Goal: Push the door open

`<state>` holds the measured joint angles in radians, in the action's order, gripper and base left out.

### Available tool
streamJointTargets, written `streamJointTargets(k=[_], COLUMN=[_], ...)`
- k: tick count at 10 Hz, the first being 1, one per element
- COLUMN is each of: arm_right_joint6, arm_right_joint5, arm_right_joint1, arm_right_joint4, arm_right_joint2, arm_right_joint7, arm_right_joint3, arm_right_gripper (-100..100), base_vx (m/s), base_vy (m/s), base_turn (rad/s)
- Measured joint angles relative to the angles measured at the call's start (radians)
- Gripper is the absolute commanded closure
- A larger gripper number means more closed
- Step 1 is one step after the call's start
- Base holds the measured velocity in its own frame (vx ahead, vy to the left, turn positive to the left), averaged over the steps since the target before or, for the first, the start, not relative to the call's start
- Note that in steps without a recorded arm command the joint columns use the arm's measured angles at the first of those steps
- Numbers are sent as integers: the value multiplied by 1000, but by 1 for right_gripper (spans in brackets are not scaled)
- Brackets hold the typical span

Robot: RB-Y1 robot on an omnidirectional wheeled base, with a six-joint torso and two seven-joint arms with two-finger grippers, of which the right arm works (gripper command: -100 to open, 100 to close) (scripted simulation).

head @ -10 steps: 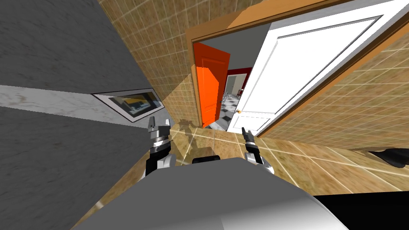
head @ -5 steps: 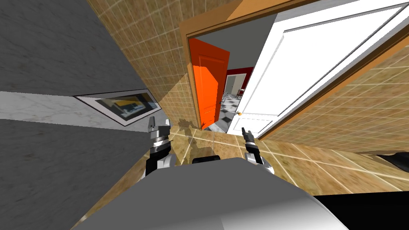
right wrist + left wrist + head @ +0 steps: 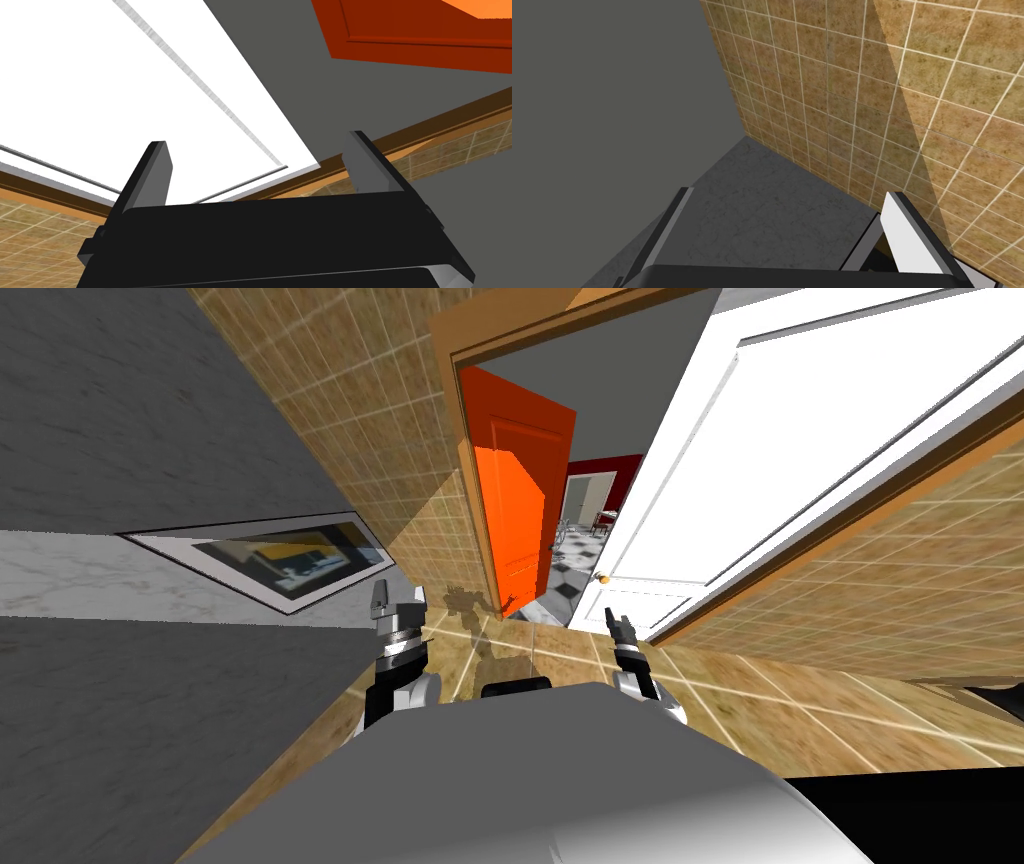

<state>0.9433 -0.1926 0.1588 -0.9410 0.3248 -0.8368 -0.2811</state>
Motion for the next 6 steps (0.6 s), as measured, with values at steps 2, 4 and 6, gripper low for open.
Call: streamJointTargets(k=[2,4,6], arm_right_joint6=[0,0,-2], arm_right_joint5=[2,5,8], arm_right_joint1=[0,1,3], arm_right_joint4=[4,7,8], arm_right_joint2=[0,0,-1], arm_right_joint7=[-5,-11,-19], arm_right_joint3=[0,-1,-2], arm_right_gripper=[-100,-100,-100], base_vx=[171,202,188], base_vy=[-102,-102,-111], base_turn=[-15,-15,-10])
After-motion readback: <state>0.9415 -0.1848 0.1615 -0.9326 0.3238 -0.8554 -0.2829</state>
